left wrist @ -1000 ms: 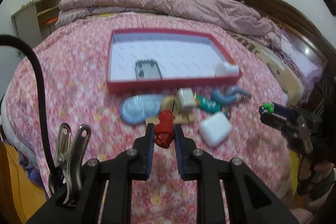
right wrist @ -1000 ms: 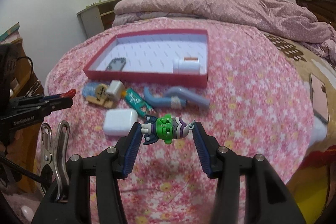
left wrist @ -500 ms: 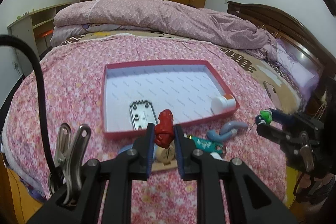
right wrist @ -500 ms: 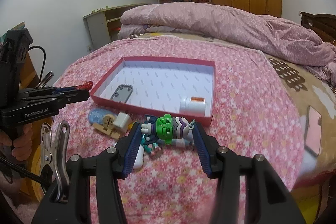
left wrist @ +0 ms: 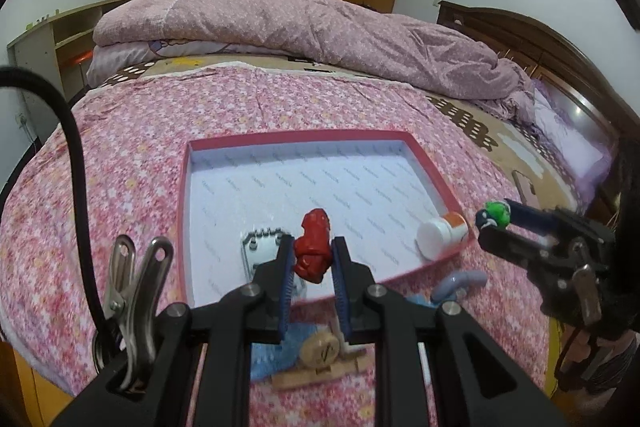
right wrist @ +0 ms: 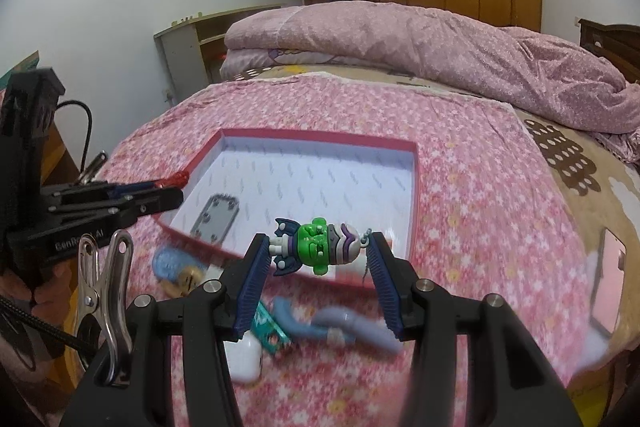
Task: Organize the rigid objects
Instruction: 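Carry the red toy and green figure into the tray and release both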
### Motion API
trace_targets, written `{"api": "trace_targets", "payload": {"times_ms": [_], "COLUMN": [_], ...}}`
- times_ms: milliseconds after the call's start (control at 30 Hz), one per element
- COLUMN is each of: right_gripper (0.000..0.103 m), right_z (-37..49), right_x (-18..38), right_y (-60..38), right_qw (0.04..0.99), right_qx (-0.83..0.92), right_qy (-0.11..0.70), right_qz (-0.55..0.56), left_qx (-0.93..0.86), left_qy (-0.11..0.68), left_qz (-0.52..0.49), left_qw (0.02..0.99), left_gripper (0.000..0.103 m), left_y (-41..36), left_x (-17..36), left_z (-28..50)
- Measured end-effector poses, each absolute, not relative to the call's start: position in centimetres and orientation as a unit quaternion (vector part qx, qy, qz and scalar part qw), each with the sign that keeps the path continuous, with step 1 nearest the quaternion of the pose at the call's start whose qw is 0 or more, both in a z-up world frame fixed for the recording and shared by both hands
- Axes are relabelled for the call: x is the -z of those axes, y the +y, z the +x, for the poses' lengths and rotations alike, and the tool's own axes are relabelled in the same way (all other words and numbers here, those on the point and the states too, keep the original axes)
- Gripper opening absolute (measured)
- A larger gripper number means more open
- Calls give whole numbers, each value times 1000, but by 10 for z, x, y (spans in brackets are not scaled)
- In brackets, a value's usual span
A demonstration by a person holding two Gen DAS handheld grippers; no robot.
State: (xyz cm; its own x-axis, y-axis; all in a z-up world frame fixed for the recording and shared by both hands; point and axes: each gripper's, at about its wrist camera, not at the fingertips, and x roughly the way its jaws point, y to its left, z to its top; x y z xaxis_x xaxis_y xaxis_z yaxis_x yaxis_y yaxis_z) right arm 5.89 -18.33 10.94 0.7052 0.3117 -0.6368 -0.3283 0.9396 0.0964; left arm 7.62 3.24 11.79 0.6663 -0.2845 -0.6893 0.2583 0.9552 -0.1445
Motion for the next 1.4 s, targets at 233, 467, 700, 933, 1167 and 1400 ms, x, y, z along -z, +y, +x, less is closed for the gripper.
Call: {"api": "trace_targets", "payload": {"times_ms": [233,467,700,933,1167,1400], "right_gripper": [51,51,51,51,51,59], "right_z": [104,153,182,197,202,199], "right_x": [-114,-93,-73,-58,-50,-52], "right_y": [-180,-176,-176,-178,-181,-179], "right_qw": [922,910,902,895,892,899], "right_qx": [-163,-159,-151,-145,-136,-130], "right_qy": [351,383,405,422,430,417], "right_qz": [2,14,17,24,25,19], "left_qx": [152,137,122,114,113,117], "left_qy": [398,417,434,443,436,438], "left_qz": [-15,-19,-20,-15,-8,-8], "left_qw": [904,898,893,889,893,891], "left_gripper": [19,19,19,19,19,52], "left_y": [29,26,24,19,14,10], "left_x": [-110,-92,-72,-59,-58,-60], "left_z": [122,162,187,200,203,197]}}
